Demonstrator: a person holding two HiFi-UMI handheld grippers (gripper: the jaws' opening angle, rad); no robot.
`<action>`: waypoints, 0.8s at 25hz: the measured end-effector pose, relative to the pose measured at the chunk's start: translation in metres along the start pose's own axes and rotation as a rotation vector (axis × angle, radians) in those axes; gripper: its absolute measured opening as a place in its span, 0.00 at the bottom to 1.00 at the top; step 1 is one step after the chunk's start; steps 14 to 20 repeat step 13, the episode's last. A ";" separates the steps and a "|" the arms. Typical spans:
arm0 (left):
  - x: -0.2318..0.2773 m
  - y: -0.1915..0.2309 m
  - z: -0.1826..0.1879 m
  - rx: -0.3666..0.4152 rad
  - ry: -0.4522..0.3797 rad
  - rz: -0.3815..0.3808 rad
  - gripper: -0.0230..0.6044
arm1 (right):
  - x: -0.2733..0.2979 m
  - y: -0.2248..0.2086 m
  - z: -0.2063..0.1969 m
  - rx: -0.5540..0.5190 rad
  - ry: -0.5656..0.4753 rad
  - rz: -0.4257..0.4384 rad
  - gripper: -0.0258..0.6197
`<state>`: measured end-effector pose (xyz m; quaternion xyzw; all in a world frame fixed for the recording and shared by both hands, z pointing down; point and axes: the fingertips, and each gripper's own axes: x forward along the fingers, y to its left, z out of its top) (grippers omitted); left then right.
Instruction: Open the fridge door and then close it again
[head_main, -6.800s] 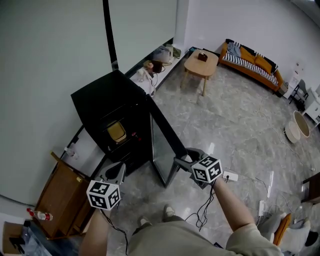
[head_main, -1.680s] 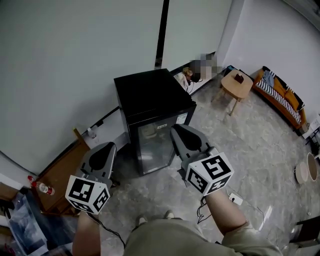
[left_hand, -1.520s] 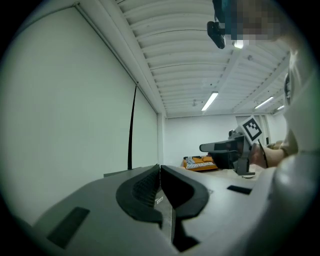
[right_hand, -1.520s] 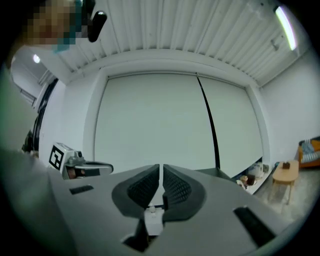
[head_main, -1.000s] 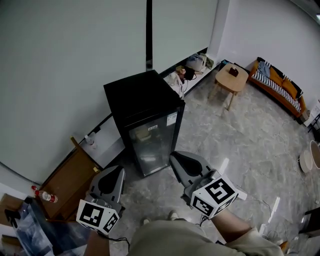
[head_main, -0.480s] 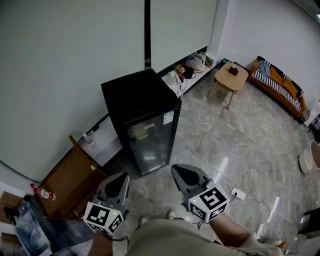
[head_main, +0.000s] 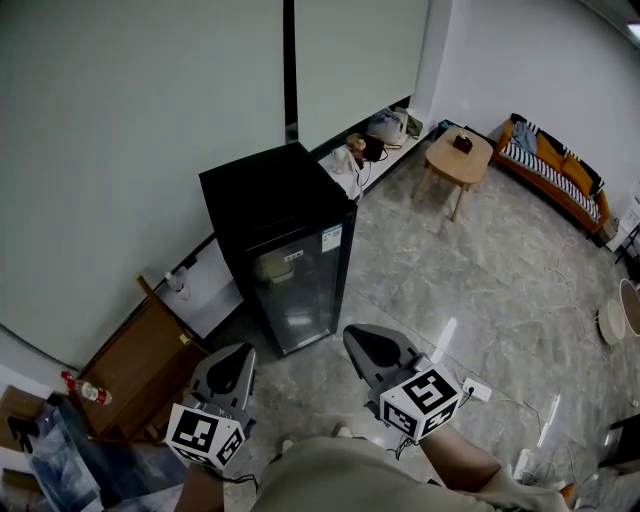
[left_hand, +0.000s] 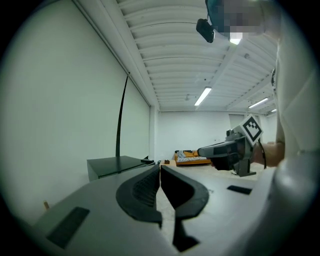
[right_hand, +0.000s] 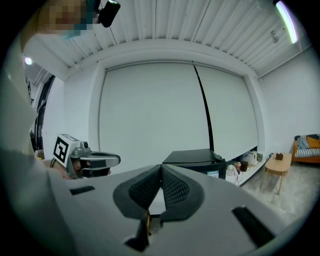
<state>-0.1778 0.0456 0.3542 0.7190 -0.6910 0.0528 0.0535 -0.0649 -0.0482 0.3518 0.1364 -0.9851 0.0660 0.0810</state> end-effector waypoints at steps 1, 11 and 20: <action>-0.001 0.001 0.002 0.002 -0.002 0.004 0.05 | -0.002 0.002 0.003 0.012 -0.008 0.012 0.04; -0.003 -0.002 0.013 0.012 -0.030 0.009 0.05 | -0.012 0.008 0.029 -0.120 -0.054 0.008 0.04; -0.003 -0.005 0.014 0.012 -0.031 0.006 0.05 | -0.013 0.008 0.028 -0.127 -0.050 0.013 0.04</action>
